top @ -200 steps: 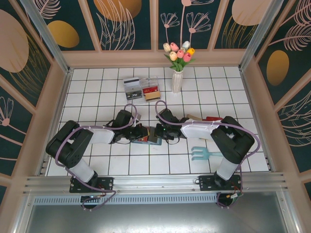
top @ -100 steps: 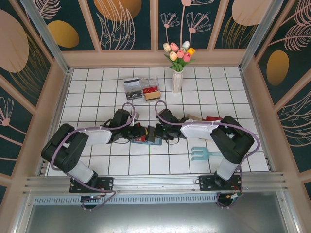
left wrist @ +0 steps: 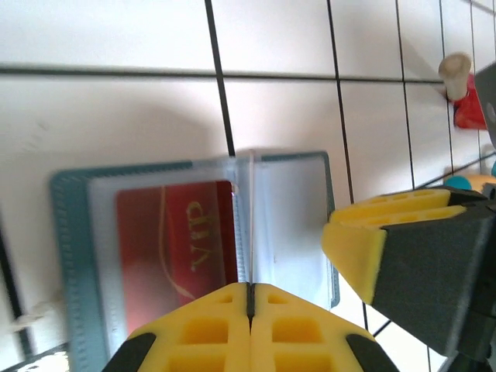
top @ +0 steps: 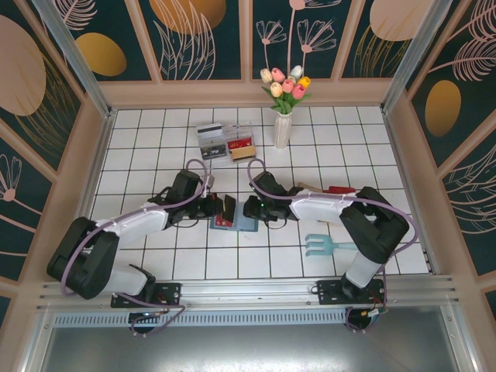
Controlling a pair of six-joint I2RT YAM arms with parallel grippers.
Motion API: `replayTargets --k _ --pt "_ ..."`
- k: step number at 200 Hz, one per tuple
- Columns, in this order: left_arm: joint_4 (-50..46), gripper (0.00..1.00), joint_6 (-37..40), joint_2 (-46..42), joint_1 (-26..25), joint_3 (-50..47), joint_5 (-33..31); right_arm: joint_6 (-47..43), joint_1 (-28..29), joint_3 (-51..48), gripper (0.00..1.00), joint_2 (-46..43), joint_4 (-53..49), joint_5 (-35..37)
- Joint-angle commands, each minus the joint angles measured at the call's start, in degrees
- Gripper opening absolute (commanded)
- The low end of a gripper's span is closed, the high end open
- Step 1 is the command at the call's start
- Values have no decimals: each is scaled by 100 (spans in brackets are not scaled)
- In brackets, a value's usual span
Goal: Take the credit cards out of the card holder
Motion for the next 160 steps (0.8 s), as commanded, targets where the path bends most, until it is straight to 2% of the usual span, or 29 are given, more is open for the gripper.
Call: replayTargets --k 1,27,62,85,106,122,138,160 --pt "-655 0 424 -497 96 225 -484 -297 -68 217 31 -525 498 -123" --pt "-849 0 382 -951 137 422 -495 -240 -138 19 38 -872 1424 -460" --pt "-411 0 -93 -1346 157 689 124 241 -314 -381 65 -1096 3229 -1157" --pt "-403 0 -228 -1493 252 876 428 748 -605 -686 74 -1184 4301 -1569" --pt "-324 0 -344 -1598 403 961 779 1032 -783 -847 76 -1186 4999 -2002" --pt "-84 0 -587 -1591 441 978 1215 1058 -856 -813 74 -1120 5432 -2466" --pt "245 0 -885 -1599 452 975 1551 988 -903 -716 72 -1087 5571 -2859" --pt "571 0 -1186 -1616 463 1016 1847 916 -975 -607 68 -1078 5452 -3037"
